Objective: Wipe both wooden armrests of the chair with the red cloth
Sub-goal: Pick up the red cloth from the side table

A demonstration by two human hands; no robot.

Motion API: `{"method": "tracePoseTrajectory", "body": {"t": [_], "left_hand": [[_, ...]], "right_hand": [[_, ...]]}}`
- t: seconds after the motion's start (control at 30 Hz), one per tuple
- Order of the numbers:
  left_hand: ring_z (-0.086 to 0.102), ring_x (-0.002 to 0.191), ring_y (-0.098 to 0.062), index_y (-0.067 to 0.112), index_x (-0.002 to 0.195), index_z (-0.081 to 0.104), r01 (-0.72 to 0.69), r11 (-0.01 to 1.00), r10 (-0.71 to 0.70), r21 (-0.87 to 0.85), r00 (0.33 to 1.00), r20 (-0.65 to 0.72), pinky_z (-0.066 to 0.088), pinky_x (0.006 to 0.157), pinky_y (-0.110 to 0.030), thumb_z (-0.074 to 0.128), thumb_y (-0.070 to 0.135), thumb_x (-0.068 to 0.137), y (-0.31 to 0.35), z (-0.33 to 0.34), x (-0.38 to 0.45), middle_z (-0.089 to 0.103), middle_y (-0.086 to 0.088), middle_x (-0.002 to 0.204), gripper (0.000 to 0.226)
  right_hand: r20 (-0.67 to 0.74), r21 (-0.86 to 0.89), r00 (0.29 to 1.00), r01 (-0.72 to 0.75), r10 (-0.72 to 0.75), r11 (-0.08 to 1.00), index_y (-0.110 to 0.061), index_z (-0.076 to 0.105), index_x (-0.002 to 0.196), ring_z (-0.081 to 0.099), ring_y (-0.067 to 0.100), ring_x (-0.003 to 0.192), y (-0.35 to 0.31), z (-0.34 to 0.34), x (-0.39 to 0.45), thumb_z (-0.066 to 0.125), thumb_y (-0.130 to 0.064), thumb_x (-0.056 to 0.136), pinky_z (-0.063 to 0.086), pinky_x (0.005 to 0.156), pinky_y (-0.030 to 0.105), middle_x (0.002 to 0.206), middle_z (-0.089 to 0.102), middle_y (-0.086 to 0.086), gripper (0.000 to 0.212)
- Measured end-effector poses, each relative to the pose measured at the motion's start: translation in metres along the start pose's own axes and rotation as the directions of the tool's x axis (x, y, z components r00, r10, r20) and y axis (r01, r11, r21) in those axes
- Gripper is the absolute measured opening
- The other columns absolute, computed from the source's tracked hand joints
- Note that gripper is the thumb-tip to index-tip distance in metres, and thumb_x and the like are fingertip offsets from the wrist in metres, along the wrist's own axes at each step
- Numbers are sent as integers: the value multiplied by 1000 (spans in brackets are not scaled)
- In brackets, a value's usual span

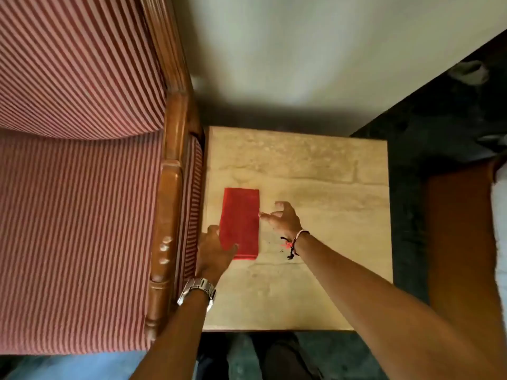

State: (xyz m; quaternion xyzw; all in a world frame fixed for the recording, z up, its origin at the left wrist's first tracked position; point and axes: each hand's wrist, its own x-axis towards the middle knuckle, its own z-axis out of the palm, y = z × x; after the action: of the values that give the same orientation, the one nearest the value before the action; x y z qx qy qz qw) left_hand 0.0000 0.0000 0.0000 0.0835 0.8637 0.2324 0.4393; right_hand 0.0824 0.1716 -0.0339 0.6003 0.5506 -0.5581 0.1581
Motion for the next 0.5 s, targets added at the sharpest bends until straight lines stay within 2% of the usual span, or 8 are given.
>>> {"method": "tracePoseTrajectory", "body": {"t": [0.07,0.17,0.23,0.3,0.33,0.43,0.5], "left_hand": [[61,111,-36,9,138,46,52,998,-52,29,999,-11,48,80,-34,77,26,83,-8,12,15,53,-19,133,65],[60,111,-38,9,139,41,50,994,-47,99,998,-28,55,84,-46,71,33,87,-13,29,26,50,-16,130,65],[58,115,-39,8,138,40,69,995,-61,77,993,-101,54,87,-48,71,25,86,-14,41,33,51,-18,132,63],[60,114,-40,8,134,41,109,994,-107,1,983,-150,53,87,-47,73,18,85,-15,49,38,56,-19,130,60],[62,112,-40,7,131,42,127,991,-133,-46,979,-158,53,87,-45,74,16,84,-17,52,41,59,-20,128,57],[67,108,-38,7,124,51,166,977,-187,-137,970,-156,53,88,-39,75,10,84,-25,56,46,68,-19,120,47],[69,106,-36,5,122,60,163,971,-188,-176,972,-139,54,89,-36,76,9,82,-28,54,47,71,-18,117,43]], "right_hand": [[-7,84,1000,2,-1,996,-10,48,140,65,27,116,3,7,16,82,-32,85,55,105,46,133,65,15,69],[-8,149,1000,23,-22,989,-7,52,136,67,25,109,13,20,30,83,-30,84,56,101,44,125,68,14,65],[-54,123,996,75,-69,990,-5,57,131,68,21,102,16,32,37,85,-30,82,56,90,28,109,69,8,61],[-108,82,988,119,-110,989,-7,61,123,64,14,90,17,44,41,85,-29,81,47,69,8,100,66,1,53],[-133,57,982,142,-134,988,-7,63,120,63,13,86,16,47,41,85,-28,82,44,62,5,96,66,1,48],[-131,-33,977,162,-165,986,-8,70,97,63,24,78,15,56,41,76,-20,90,40,55,7,77,67,5,15],[-122,-62,976,175,-182,983,-9,66,85,56,24,74,14,57,37,70,-17,93,38,53,13,65,56,-1,13]]}}
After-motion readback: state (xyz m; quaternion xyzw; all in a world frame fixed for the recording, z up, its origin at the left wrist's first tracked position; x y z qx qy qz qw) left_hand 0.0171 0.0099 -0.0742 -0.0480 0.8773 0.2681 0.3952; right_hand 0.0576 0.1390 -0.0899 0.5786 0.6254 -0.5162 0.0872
